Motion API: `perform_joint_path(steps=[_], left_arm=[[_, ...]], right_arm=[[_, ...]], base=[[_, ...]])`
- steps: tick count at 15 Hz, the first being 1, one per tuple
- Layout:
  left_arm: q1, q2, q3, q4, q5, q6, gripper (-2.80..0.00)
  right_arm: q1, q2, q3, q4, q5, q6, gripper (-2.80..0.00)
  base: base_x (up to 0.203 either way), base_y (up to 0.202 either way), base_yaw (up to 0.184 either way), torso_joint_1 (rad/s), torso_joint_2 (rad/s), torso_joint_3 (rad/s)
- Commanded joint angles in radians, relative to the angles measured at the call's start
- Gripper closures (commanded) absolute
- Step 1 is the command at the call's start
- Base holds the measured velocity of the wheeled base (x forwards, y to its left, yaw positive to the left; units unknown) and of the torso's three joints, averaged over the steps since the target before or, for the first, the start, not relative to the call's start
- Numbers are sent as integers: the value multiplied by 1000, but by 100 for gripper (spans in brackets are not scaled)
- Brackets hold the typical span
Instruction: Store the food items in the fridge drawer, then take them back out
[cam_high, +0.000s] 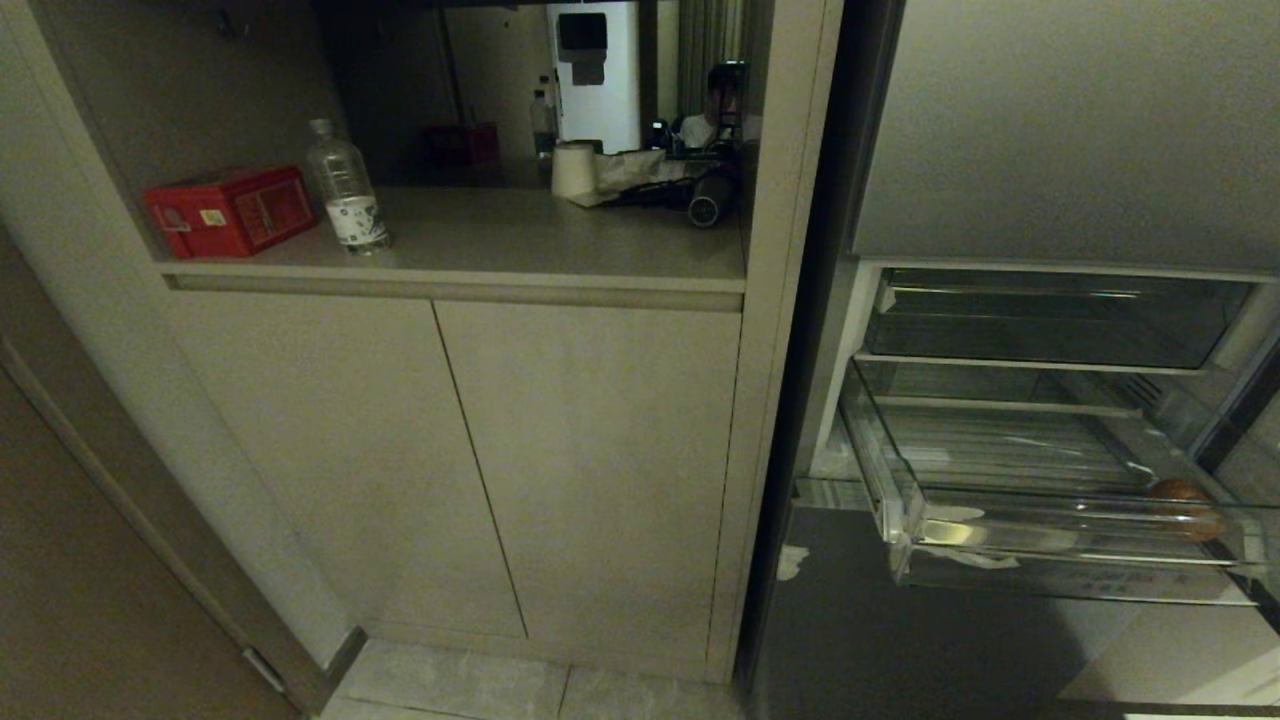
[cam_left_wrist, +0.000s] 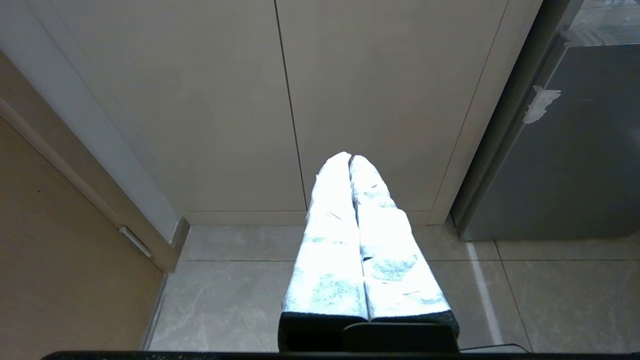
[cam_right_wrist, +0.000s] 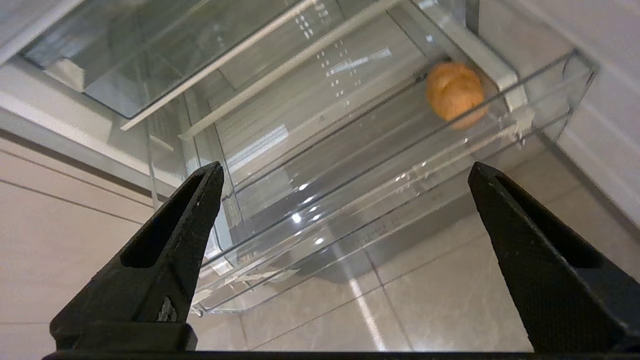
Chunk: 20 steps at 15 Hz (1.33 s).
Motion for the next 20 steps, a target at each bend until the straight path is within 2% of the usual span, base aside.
perform_joint_path(steps=[1,5,8,10,14,18,20], left_arm=[[1,1,0,1,0,0,0],[0,1,0,1,0,0,0],[0,1,0,1,1,0,0],[0,1,0,1,0,0,0],[0,1,0,1,0,0,0],[0,1,0,1,0,0,0],[1,1,0,1,0,0,0]], right_arm=[[1,33,1,-2,4,0,-280],[2,60,-41,0,27,-59,-280],[16,81,-42,9,20,-60,-280],[85,81,-47,60,-50,-74,-280],[264,101,-67,61,-268,-82,-280],[269,269,-159,39,-319,-135,-280],[266,287,-168,31,-343,-149,-280]], base=[[0,0,0,0,0,0],[0,0,0,0,0,0],[0,0,0,0,0,0],[0,0,0,0,0,0],[0,0,0,0,0,0],[0,0,0,0,0,0],[0,0,0,0,0,0]])
